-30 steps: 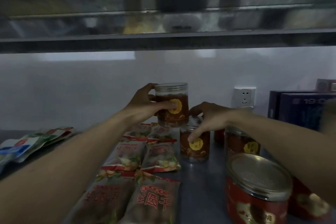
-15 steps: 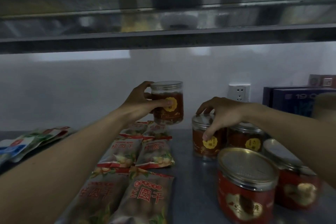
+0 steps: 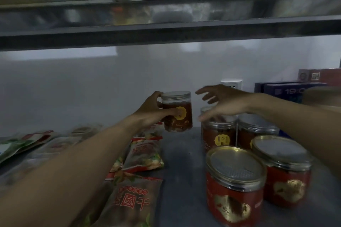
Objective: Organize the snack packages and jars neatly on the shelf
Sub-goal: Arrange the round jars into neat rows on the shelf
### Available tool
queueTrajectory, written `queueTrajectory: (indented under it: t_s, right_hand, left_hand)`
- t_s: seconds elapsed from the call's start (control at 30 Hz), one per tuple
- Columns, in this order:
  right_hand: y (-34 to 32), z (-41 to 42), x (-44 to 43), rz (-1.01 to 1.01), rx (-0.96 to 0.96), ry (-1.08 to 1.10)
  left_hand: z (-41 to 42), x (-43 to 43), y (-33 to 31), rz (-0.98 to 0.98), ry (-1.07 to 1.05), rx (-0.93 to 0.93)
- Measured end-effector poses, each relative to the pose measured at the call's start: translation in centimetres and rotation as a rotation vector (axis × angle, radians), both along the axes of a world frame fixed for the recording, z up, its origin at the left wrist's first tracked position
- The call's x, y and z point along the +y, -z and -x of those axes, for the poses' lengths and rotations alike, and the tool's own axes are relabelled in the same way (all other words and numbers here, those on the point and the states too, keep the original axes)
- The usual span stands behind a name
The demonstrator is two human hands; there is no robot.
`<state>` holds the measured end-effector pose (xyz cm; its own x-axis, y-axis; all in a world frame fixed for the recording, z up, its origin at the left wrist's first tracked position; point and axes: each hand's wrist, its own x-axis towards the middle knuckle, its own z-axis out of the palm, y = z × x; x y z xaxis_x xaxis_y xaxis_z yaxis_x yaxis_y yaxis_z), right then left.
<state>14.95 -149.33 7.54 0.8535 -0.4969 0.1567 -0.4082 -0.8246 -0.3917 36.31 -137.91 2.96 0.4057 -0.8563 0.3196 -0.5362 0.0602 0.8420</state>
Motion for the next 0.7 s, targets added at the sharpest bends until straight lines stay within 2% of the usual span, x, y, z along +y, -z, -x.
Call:
queueTrajectory:
  t_s: [0.13, 0.3, 0.4, 0.7]
  right_hand:
    - [-0.3, -2.5, 0.2, -0.027, -0.022, -0.040]
    - [0.9, -4.5, -0.2, 0.117, 0.031, -0.020]
    - [1.5, -5.1, -0.8, 0.134, 0.053, -0.003]
    - [2.0, -4.7, -2.4, 0.150, 0.049, 0.047]
  left_hand:
    - [-0.3, -1.3, 1.0, -0.088, 0.017, -0.026]
    - [-0.9, -2.6, 2.6, -0.138, 0.027, -0.018]
    - [-1.1, -3.2, 3.3, -0.187, 0.035, -0.038]
    - [-0.4, -5.5, 3.7, -0.204, 0.099, -0.070]
